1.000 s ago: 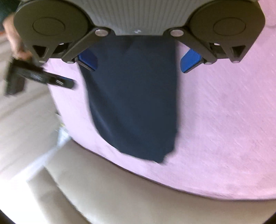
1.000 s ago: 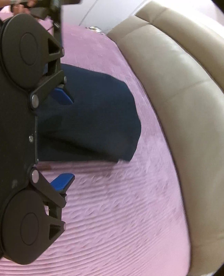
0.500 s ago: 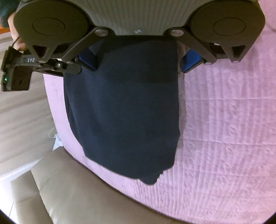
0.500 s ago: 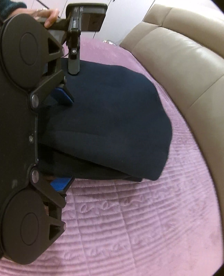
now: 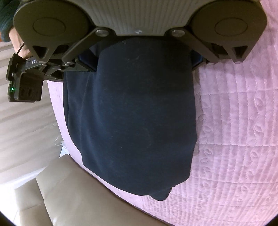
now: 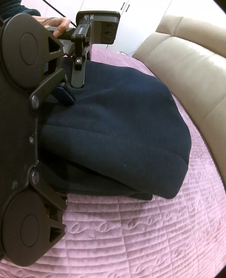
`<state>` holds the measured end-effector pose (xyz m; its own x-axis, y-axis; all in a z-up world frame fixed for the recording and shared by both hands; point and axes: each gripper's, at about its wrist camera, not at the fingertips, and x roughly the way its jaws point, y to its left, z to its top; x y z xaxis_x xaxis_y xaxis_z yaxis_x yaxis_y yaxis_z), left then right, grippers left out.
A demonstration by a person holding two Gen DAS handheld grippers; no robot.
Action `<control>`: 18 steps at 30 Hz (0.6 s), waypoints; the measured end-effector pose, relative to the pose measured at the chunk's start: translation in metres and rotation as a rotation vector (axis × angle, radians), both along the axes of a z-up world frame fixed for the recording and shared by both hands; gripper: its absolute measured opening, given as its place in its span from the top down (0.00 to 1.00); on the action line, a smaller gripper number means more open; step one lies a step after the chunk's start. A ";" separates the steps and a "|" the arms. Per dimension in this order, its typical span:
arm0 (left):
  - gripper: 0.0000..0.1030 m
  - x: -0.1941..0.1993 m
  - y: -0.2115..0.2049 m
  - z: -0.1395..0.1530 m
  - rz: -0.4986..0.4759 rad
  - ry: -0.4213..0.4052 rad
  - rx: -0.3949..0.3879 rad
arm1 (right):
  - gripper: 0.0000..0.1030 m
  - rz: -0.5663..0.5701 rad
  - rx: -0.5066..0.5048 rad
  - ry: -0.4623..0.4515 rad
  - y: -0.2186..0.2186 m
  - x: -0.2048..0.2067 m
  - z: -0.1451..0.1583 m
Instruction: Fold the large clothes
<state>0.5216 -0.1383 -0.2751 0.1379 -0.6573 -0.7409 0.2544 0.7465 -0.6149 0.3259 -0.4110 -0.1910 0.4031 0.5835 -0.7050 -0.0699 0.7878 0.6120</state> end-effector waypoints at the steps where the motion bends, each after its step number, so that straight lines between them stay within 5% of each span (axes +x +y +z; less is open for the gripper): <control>1: 0.00 0.000 0.000 -0.001 0.000 -0.005 -0.002 | 0.00 0.004 0.001 -0.013 0.001 0.001 0.000; 11: 0.00 -0.011 0.006 0.003 0.002 -0.030 -0.017 | 0.00 -0.045 0.068 -0.085 0.009 -0.007 -0.011; 18: 0.00 -0.012 0.008 0.003 -0.003 -0.038 -0.034 | 0.00 0.001 0.039 -0.033 0.007 0.007 -0.003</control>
